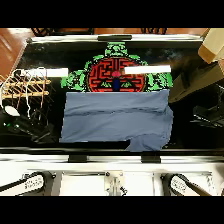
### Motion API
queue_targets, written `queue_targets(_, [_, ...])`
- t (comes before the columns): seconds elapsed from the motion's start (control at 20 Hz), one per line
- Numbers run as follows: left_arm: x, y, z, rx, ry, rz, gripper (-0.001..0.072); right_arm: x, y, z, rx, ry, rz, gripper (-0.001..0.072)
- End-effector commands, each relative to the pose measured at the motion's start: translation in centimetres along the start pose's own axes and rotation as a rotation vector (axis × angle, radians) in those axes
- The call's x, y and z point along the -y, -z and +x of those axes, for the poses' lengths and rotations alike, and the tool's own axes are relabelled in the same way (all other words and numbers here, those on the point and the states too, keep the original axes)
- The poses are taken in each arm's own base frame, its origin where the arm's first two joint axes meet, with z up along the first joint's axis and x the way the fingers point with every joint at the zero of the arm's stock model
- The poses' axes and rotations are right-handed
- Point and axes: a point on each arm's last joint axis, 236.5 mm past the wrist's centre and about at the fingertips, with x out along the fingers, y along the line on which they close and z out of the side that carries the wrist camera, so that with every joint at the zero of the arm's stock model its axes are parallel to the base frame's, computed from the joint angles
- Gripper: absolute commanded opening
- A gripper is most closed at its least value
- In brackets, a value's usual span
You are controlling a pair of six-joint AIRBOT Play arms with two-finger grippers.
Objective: Fold the shirts.
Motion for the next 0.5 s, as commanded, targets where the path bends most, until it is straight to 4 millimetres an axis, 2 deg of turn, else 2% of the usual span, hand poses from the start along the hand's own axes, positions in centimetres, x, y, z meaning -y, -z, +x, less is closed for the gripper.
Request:
queue_targets(0.0, [0.1, -0.2, 2.2, 0.056, 0.024, -0.012, 0.0565, -0.2, 0.7, 0.1, -0.008, -0.034, 0.01, 0.047])
queue_targets(0.1, [0.9, -1.0, 2.5, 0.087, 0.029, 0.001, 0.0563, -0.2, 0.7, 0.1, -0.009, -0.034, 0.01, 0.047])
queue_targets(0.15, [1.1, -1.6, 2.7, 0.107, 0.023, -0.001, 0.0508, -0.2, 0.7, 0.1, -0.009, -0.034, 0.011, 0.047])
queue_targets(0.25, [1.2, -2.5, 2.9, 0.141, 0.006, -0.01, 0.0351, -0.2, 0.8, 0.1, -0.013, -0.034, 0.011, 0.047])
queue_targets(0.3, [1.2, -2.6, 2.8, 0.148, 0.003, -0.008, 0.0232, -0.2, 0.9, 0.1, -0.019, -0.03, 0.01, 0.047])
queue_targets(0.4, [1.2, -2.6, 2.8, 0.151, 0.003, -0.005, 0.0072, 0.3, 1.2, 0.3, -0.03, -0.01, 0.01, 0.047])
queue_targets(0.45, [1.2, -2.6, 2.7, 0.153, 0.003, -0.001, 0.003, 0.3, 1.7, 0.9, -0.05, -0.017, 0.013, 0.047])
